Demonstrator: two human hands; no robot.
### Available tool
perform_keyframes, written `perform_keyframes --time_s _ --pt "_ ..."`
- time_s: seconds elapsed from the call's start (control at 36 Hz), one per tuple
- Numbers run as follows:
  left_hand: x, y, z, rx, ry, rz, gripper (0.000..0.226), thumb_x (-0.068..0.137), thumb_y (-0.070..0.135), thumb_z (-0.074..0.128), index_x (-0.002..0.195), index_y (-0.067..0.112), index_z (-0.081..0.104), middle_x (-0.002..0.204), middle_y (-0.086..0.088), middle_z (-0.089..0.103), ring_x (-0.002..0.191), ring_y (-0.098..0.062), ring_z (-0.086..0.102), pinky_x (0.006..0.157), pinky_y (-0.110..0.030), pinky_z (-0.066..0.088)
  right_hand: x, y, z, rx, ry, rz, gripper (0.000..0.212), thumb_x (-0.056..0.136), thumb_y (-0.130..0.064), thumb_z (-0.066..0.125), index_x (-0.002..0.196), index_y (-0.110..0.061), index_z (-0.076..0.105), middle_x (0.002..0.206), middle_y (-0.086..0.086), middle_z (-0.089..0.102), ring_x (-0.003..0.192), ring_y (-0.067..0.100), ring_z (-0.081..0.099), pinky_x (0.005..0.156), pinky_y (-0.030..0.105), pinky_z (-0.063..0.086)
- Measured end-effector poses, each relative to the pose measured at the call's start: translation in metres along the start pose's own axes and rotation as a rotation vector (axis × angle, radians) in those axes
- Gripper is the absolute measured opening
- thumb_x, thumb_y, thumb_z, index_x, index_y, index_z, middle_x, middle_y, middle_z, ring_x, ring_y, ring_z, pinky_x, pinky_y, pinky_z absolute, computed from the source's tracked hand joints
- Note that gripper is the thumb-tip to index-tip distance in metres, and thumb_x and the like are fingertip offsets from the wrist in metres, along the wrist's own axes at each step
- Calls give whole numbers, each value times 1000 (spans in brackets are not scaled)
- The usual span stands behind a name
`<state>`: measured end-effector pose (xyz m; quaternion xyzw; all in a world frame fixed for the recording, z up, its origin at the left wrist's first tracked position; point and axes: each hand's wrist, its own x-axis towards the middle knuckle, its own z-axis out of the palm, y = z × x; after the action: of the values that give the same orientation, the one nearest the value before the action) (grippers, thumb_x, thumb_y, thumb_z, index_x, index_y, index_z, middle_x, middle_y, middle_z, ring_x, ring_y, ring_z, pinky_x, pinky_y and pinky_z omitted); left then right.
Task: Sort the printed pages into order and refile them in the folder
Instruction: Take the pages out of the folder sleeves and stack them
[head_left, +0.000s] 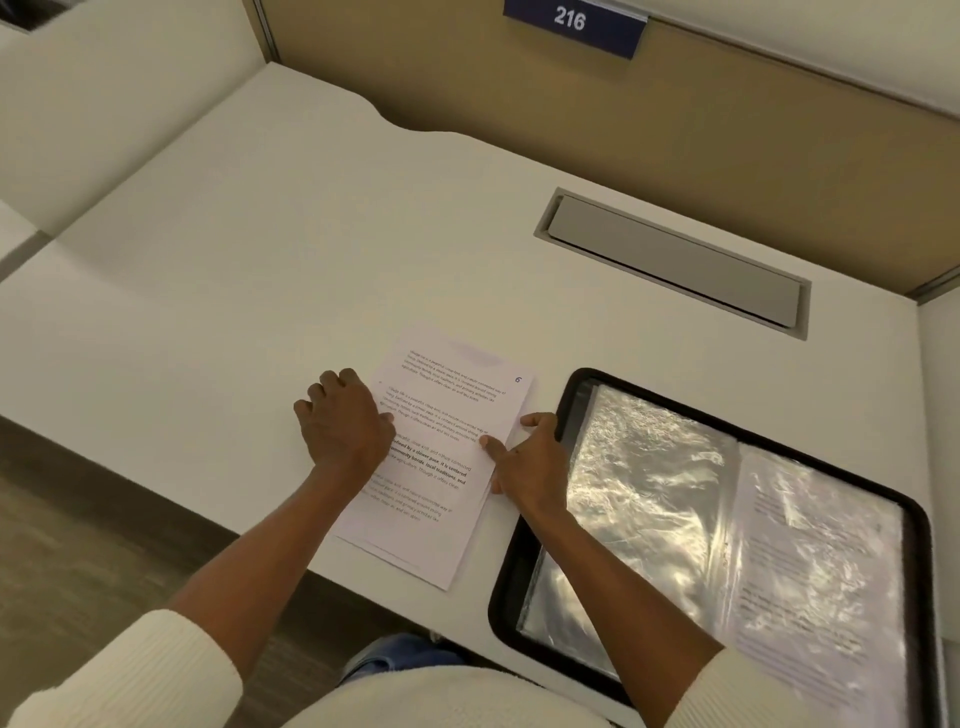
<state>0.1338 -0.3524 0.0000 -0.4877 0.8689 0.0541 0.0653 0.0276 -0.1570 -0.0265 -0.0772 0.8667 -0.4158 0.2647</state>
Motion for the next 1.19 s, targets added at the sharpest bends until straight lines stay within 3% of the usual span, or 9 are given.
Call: perform_keyframes --time_s 0.11,0.17,0.25,0.5,0.64,0.83,0.97,1.08,1.19 --pt "-9 12 -5 2 13 20 60 91 43 73 127 0 51 123 -19 58 113 -37 56 96 -47 42 -14 0 -18 5 56 -13 44 95 -31 77 123 -23 44 73 3 72 47 10 67 46 10 45" --pt "-18 24 -6 -7 23 67 61 91 43 74 128 0 50 123 -19 58 114 -37 55 97 -48 41 -23 8 -30 26 87 -71 37 95 -24 76 121 -24 48 66 -2 68 51 11 68 59 26 57" --pt "-38 51 -4 -109 29 181 66 89 42 78 132 0 51 124 -19 59 115 -37 57 99 -47 42 -36 28 -52 18 145 -146 33 94 -25 76 117 -32 52 73 -8 68 65 7 70 71 40 62" --pt "-123 156 6 -289 -63 681 58 94 42 71 139 10 51 140 -9 52 129 -29 51 111 -42 39 -83 101 -135 -71 474 -185 35 95 -31 75 127 -32 59 109 -16 64 97 6 66 74 37 60" --pt "-169 205 16 -305 -159 893 64 100 41 66 151 11 43 164 -11 34 153 -29 30 124 -40 27 -101 148 -179 -276 605 -117 44 96 -34 74 135 -23 58 127 -3 57 118 19 57 86 42 58" --pt "-218 259 33 -291 -245 1081 71 101 46 65 155 10 38 173 -13 18 161 -29 14 128 -42 22 -113 208 -233 -435 643 57 66 97 -46 68 149 -10 48 151 16 47 138 33 43 108 58 46" --pt "-234 278 54 -198 -254 1198 89 100 60 59 163 7 25 176 -15 1 163 -28 -5 133 -42 8 -114 242 -265 -543 646 151 84 99 -56 61 158 -2 36 162 23 33 148 40 32 119 57 31" --pt "-239 276 69 -105 -277 1204 101 98 68 54 167 8 11 175 -13 -15 161 -26 -18 133 -45 3 -114 261 -282 -572 610 207 95 98 -65 55 161 0 28 165 25 26 149 41 28 121 57 28" --pt "-236 271 82 -85 -246 1202 103 97 76 45 168 11 10 175 -9 -19 160 -21 -23 133 -45 4 -116 271 -288 -630 595 236 98 96 -76 39 156 1 38 164 26 27 146 42 32 117 60 31"
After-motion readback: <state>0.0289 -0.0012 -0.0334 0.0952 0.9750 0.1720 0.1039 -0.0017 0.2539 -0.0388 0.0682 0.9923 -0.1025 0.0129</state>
